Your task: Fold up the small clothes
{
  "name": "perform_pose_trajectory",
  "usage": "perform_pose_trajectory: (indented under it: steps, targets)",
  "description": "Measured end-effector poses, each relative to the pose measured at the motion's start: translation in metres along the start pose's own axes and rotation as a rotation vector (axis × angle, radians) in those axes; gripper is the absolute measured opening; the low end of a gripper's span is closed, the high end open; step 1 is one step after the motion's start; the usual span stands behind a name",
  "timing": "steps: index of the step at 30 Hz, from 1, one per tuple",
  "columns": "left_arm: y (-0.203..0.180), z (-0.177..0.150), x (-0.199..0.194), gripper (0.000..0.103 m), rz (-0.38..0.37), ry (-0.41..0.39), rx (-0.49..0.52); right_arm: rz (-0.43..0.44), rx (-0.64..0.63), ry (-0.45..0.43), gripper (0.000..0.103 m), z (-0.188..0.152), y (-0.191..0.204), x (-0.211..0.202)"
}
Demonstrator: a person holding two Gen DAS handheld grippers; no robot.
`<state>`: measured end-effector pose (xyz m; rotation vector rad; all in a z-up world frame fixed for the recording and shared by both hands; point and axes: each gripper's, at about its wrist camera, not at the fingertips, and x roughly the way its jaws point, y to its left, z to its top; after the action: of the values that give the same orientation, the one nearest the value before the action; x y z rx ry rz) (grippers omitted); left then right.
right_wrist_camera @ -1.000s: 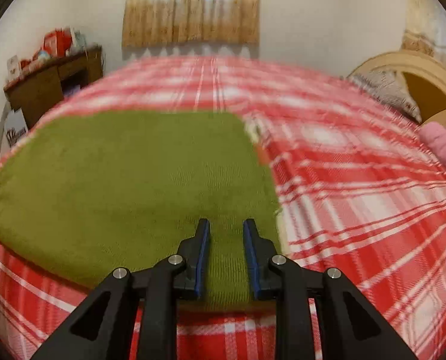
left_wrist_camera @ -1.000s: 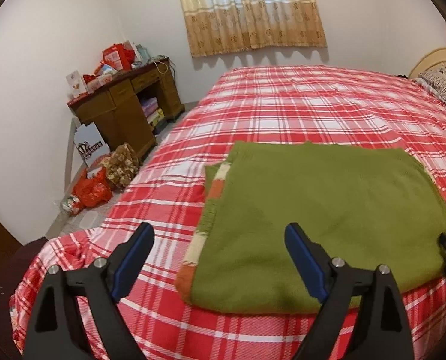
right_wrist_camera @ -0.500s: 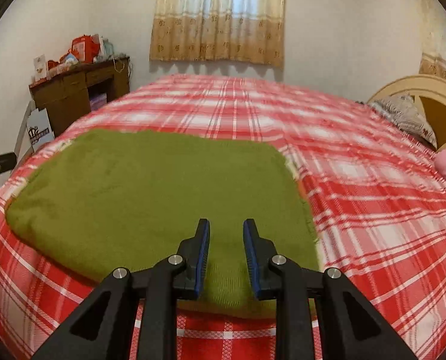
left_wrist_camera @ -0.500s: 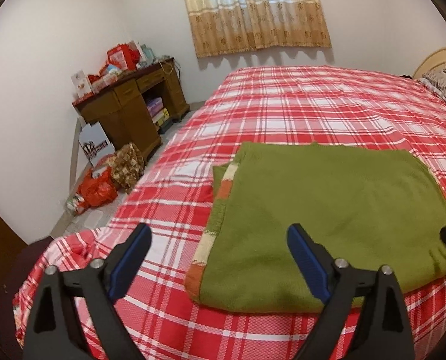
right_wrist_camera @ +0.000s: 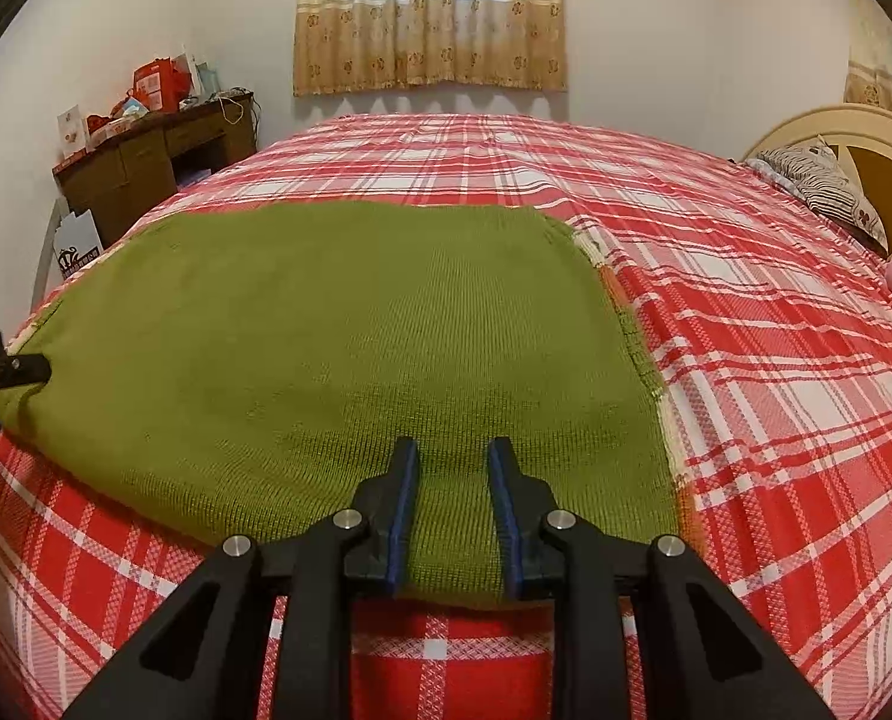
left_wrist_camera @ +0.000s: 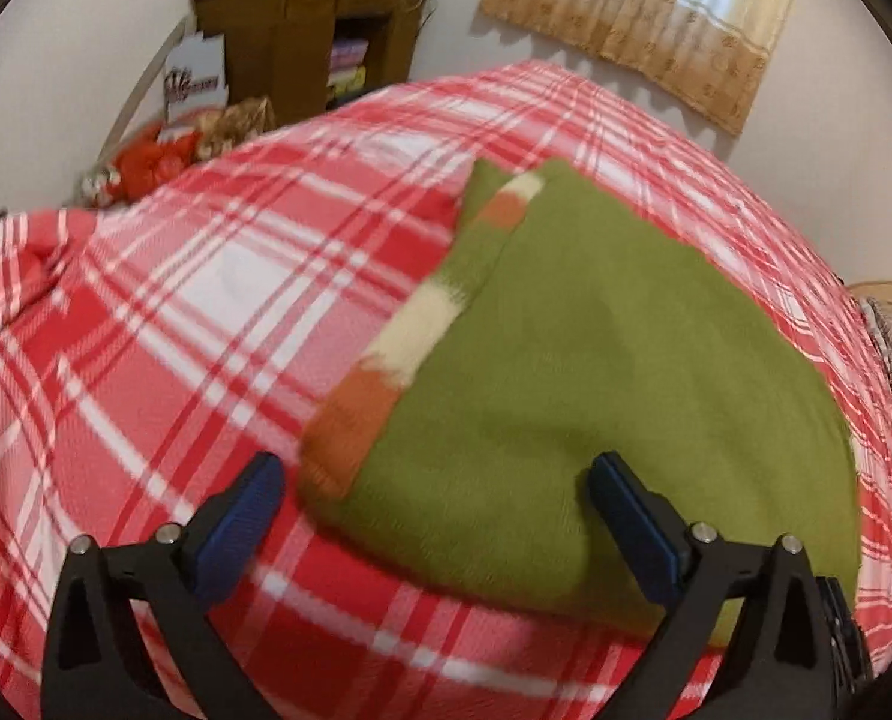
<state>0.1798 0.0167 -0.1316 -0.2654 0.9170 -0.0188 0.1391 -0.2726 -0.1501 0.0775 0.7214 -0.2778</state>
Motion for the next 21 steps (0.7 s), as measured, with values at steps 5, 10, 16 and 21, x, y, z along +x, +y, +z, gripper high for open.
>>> perform_pose_trajectory:
  steps: [5, 10, 16, 21]
  targets:
    - [-0.008, 0.007, 0.005, 0.098, -0.117, -0.018, -0.049, 0.007, 0.005, 0.002, 0.026, 0.001, -0.002, 0.000]
    - [0.000, 0.013, 0.003, 0.042, -0.132, -0.039, -0.077, 0.059, 0.049, -0.074, 0.026, 0.021, 0.003, -0.023]
    - [0.011, 0.012, 0.002, 0.036, -0.140, -0.052, -0.115, 0.193, -0.052, -0.069, 0.026, 0.030, 0.058, -0.017]
    - [0.004, 0.010, 0.004, 0.054, -0.135, -0.070, -0.108, 0.222, -0.061, 0.018, 0.026, 0.009, 0.072, 0.011]
